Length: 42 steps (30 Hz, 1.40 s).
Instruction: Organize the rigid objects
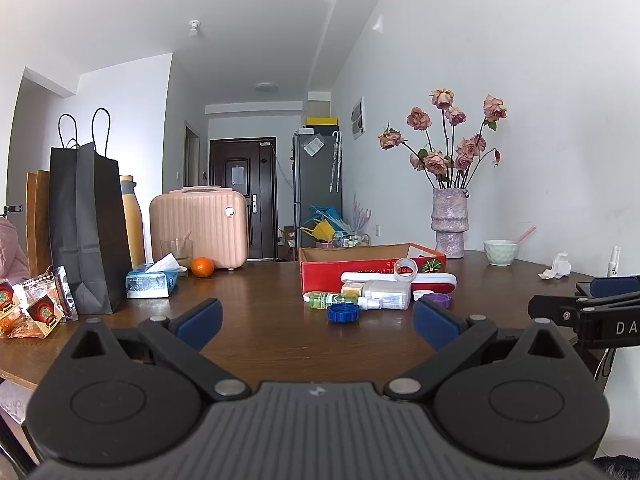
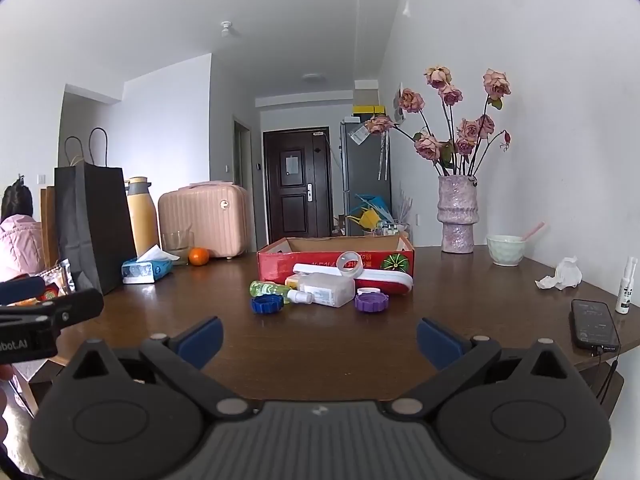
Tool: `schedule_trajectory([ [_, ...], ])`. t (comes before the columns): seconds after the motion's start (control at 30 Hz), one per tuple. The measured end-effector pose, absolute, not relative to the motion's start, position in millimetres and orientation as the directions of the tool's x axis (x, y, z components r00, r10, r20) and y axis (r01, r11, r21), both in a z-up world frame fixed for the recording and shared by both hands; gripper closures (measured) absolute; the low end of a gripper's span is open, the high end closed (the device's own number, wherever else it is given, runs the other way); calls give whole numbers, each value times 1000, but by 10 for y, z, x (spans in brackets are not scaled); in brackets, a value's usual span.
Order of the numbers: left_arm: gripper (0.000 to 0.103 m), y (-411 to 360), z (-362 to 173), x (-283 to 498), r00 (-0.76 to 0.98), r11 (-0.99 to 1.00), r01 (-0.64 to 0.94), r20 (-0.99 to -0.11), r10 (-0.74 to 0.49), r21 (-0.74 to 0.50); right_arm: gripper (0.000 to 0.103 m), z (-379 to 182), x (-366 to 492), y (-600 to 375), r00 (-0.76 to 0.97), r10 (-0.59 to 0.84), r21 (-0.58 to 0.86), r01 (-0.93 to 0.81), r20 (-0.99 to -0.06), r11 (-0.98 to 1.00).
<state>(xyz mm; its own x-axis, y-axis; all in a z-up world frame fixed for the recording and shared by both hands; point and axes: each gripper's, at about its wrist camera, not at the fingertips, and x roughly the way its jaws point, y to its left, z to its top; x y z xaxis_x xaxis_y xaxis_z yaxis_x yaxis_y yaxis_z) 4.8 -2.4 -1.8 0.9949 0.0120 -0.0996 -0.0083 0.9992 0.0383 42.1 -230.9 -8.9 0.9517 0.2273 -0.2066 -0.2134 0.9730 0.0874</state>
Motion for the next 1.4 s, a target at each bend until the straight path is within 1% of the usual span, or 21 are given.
schedule_trajectory([
  [1.2, 0, -7, 19, 41, 996, 998, 1, -91, 5, 61, 0, -75, 404, -2302, 954, 217, 70, -207, -207, 976],
  [1.4, 0, -27, 14, 33, 997, 997, -1, -76, 7, 80, 0, -81, 423, -2313, 955, 209, 79, -196, -212, 977],
])
